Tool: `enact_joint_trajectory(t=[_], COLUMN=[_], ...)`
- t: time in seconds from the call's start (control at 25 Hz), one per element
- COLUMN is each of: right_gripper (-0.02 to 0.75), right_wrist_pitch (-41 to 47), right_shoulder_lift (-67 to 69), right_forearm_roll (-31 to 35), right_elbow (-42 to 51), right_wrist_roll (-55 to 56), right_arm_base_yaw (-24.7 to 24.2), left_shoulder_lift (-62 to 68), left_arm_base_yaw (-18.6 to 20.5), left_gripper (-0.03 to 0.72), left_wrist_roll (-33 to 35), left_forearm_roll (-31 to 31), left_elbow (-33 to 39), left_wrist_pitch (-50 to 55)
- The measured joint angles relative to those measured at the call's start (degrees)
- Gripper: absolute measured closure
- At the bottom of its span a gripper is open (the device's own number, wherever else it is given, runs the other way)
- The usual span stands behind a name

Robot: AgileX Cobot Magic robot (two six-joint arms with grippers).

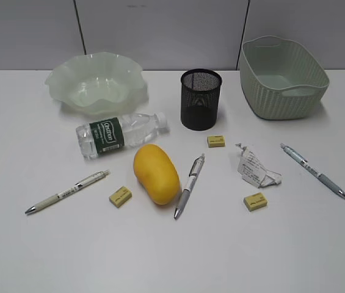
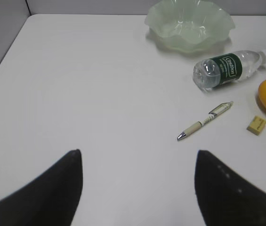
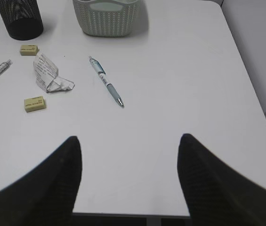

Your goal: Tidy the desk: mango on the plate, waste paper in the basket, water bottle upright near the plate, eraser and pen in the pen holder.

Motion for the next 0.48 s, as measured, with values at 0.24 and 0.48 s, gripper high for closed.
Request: enact_joint_trajectory(t=[0.24, 0.48], right_gripper=[0.229, 0.23], right_wrist_pitch=[0.0, 0.0], right_shoulder_lift=[0.0, 0.0], right_forearm_roll=[0.0, 0.0], right_elbow=[0.0, 0.0], right_wrist_roll=[0.0, 0.0], right_arm_base_yaw=[0.0, 0.0], left_shoulder_lift=[9.7, 25.2], left_arm_base_yaw=[0.0, 0.0], left_gripper=[0.127, 0.141], left_wrist_roll=[0.0, 2.6], left_forearm_roll=[-2.2, -3.9], left_elbow=[-4.0, -11.5], left_wrist_pitch=[-0.4, -1.5])
